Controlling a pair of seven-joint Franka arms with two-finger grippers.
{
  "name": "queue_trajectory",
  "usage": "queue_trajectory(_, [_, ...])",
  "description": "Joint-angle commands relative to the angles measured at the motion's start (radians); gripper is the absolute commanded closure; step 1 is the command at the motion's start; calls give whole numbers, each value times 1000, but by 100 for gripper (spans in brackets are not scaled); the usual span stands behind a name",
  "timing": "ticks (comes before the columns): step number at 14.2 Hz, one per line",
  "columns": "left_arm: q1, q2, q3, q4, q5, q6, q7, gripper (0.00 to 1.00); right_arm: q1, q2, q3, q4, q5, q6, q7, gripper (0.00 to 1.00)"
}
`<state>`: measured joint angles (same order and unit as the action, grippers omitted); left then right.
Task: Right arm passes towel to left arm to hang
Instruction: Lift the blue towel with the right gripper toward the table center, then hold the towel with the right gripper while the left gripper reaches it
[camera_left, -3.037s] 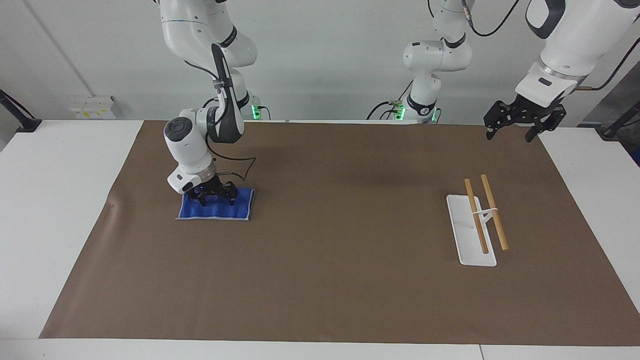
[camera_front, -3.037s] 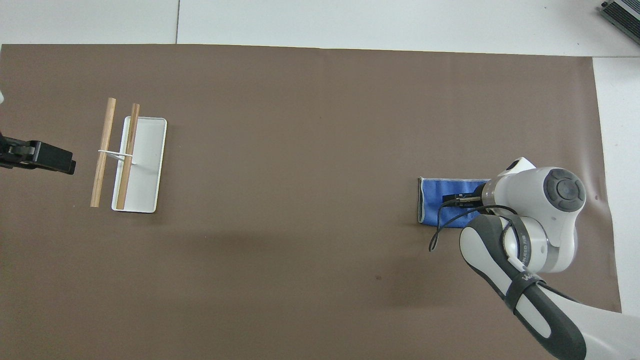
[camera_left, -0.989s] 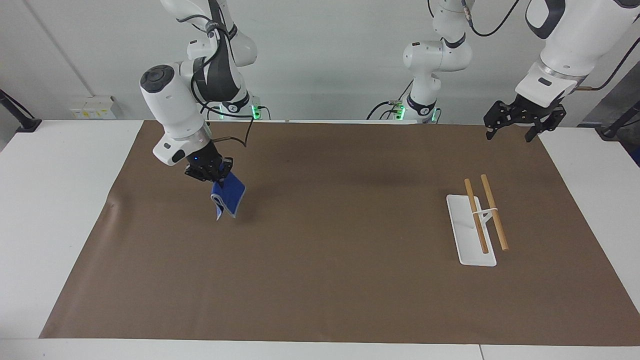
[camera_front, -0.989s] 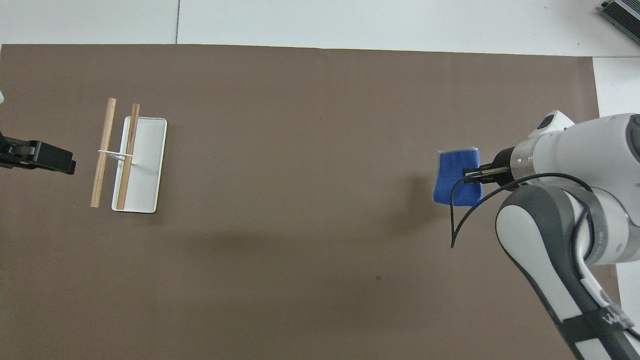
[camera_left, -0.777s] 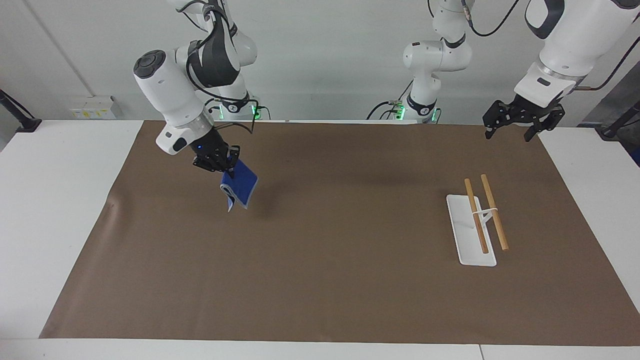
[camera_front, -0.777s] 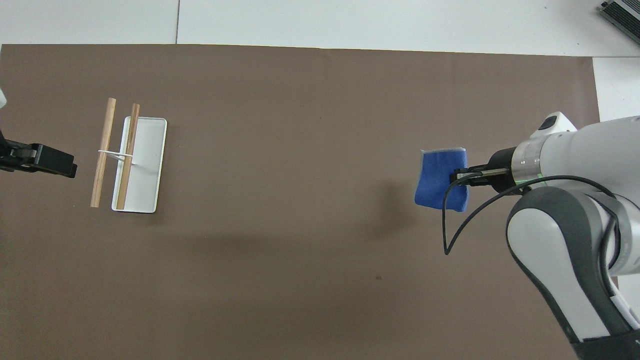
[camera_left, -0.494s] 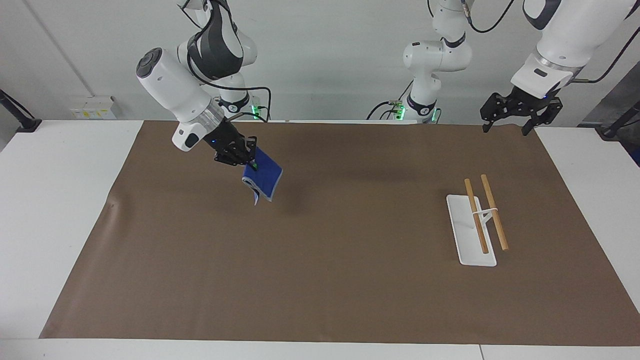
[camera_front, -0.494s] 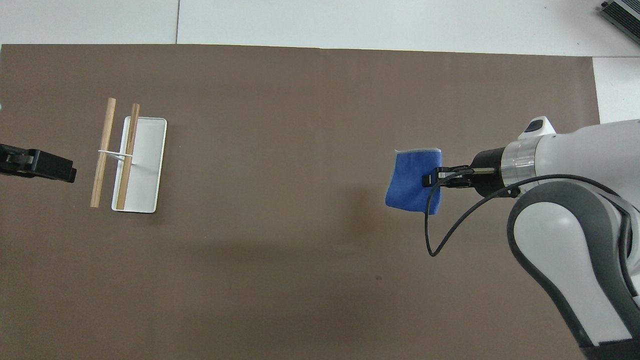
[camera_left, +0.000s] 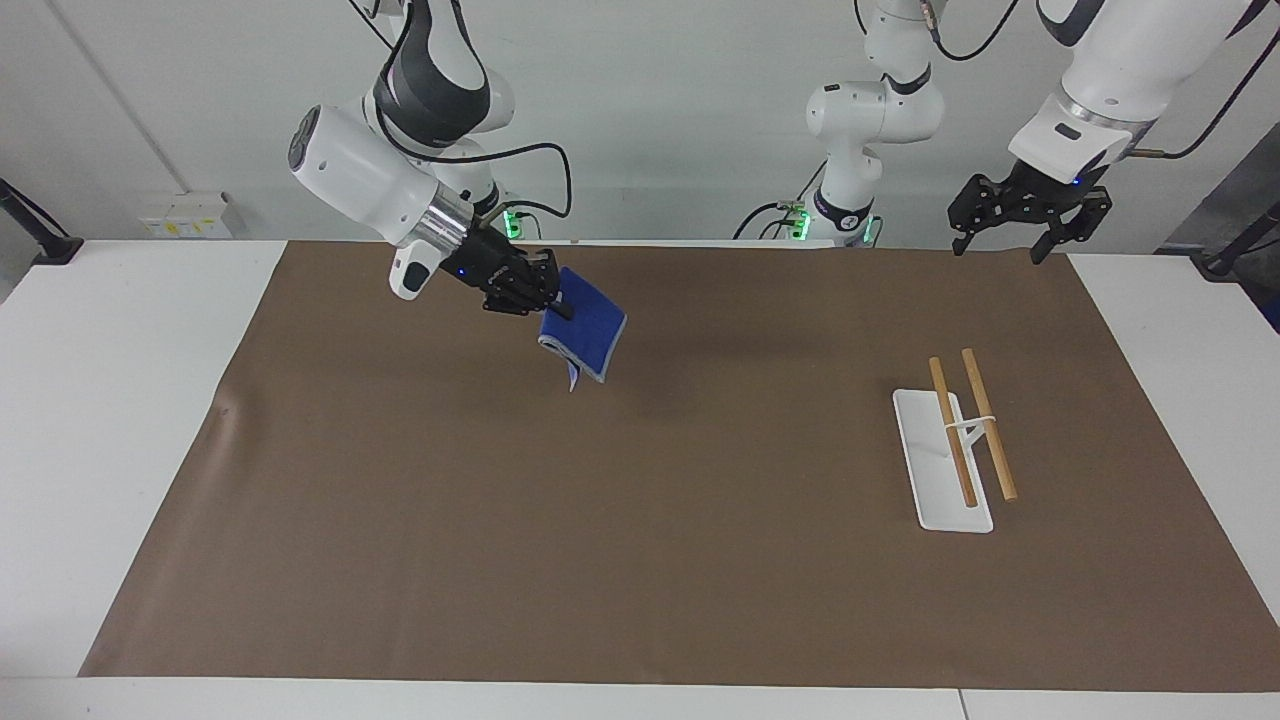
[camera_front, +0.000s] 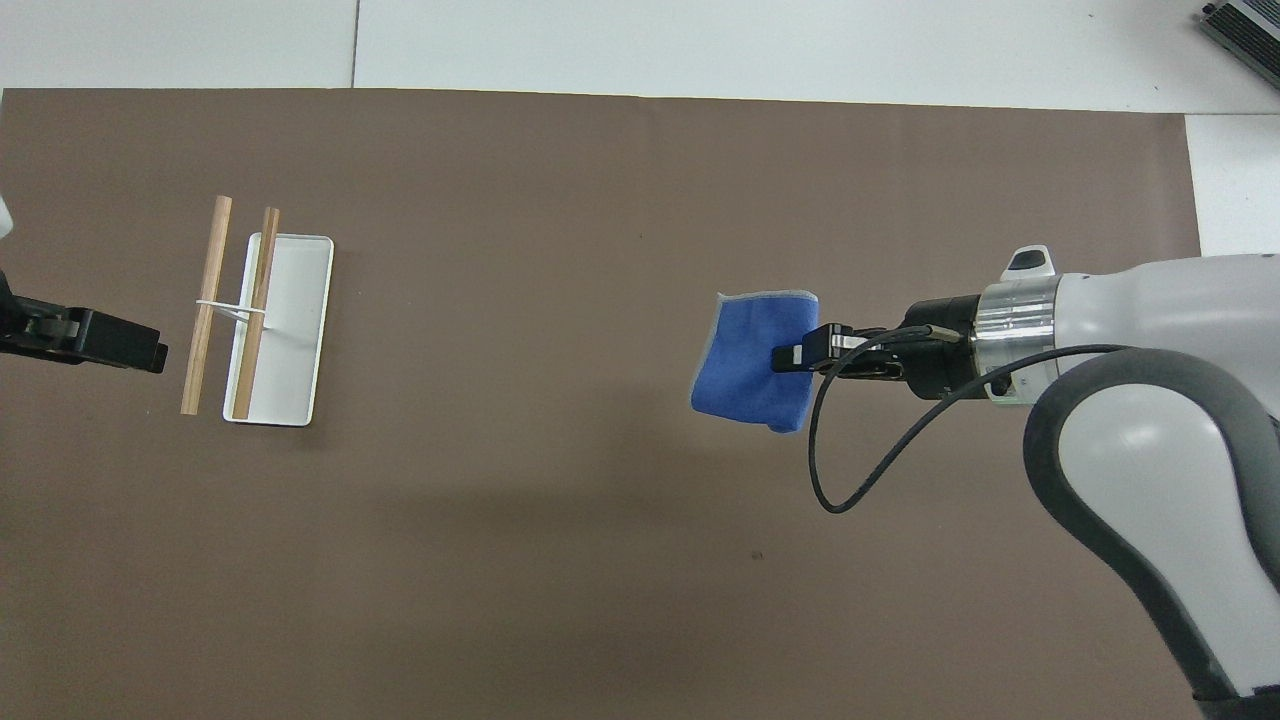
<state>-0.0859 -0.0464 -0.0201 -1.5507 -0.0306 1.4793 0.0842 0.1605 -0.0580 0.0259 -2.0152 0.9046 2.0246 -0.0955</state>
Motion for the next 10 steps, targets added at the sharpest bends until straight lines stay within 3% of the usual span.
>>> queue_trajectory(1, [5,-21,3,-37,-63,30,-10,0,-12,-13,2,-39,130,-15,-56,100])
queue_trajectory(6, [-23,-73,-14,-164,-230,168,-249,0,-4,6,2,-74,367,-15,-165,100])
queue_trajectory(10, [-127,-116,-18,-290,-337,349,-519,0,36,10,2,-105,523,-4,-204,100])
